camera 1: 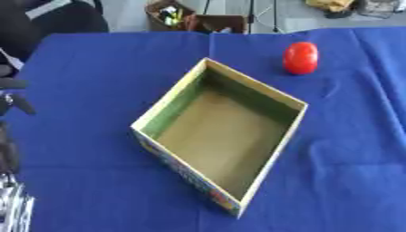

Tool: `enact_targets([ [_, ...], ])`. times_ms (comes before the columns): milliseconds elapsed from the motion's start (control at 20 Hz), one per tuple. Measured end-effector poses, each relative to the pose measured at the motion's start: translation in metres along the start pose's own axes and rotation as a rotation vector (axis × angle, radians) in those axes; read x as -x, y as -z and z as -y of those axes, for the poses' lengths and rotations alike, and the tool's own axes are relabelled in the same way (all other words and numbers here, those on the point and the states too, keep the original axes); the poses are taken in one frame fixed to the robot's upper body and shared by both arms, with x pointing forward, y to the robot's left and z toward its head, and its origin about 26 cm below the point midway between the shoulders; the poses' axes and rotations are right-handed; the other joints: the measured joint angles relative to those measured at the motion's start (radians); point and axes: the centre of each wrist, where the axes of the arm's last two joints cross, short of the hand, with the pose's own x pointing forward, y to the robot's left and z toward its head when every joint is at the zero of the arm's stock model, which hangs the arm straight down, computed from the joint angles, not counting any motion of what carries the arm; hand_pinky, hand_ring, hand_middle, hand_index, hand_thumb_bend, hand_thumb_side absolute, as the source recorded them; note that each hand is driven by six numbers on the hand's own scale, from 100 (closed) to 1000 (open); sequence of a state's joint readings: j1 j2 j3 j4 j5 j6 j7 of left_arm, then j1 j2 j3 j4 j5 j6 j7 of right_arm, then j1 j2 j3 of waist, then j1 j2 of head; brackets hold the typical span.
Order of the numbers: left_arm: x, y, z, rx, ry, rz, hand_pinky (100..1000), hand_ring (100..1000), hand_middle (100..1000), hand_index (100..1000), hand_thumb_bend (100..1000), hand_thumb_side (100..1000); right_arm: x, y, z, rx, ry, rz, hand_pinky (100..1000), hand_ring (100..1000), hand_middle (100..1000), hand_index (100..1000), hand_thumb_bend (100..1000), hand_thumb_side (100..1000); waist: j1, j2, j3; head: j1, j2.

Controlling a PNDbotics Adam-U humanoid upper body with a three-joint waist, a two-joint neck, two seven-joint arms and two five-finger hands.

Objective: Pick up objects on the table and place them in the box.

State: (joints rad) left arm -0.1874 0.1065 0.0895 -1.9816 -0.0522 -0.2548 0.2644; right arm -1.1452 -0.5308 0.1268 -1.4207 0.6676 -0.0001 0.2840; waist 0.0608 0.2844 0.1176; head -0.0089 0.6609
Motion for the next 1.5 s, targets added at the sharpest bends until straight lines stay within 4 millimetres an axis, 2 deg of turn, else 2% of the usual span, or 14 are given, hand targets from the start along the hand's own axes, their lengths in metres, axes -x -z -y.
enact_targets([
  [200,-0.001,0.001,0.001,0.002,-0.002,0.004,283,542,587,713,100,932,0.002,0.016,-0.011,-0.078,0.004,-0.041,771,773,792,877,401,1000,-0.001,0.002,0.009,-0.008,-0.007],
  [700,-0.001,0.003,0.003,0.012,-0.012,0.008,282,542,588,712,100,933,0.017,0.04,-0.053,-0.23,-0.029,-0.101,793,793,809,883,403,1000,-0.005,0.017,0.032,-0.034,-0.03],
  [1100,-0.002,0.004,0.004,0.015,-0.014,0.01,281,542,588,712,100,933,0.034,0.044,-0.094,-0.323,-0.094,-0.127,807,810,822,893,424,1000,-0.007,0.028,0.04,-0.043,-0.04],
  [1500,-0.002,0.004,0.004,0.018,-0.013,0.008,280,543,589,712,100,934,0.053,0.039,-0.116,-0.39,-0.169,-0.164,828,835,841,899,424,1000,-0.007,0.034,0.039,-0.045,-0.046],
])
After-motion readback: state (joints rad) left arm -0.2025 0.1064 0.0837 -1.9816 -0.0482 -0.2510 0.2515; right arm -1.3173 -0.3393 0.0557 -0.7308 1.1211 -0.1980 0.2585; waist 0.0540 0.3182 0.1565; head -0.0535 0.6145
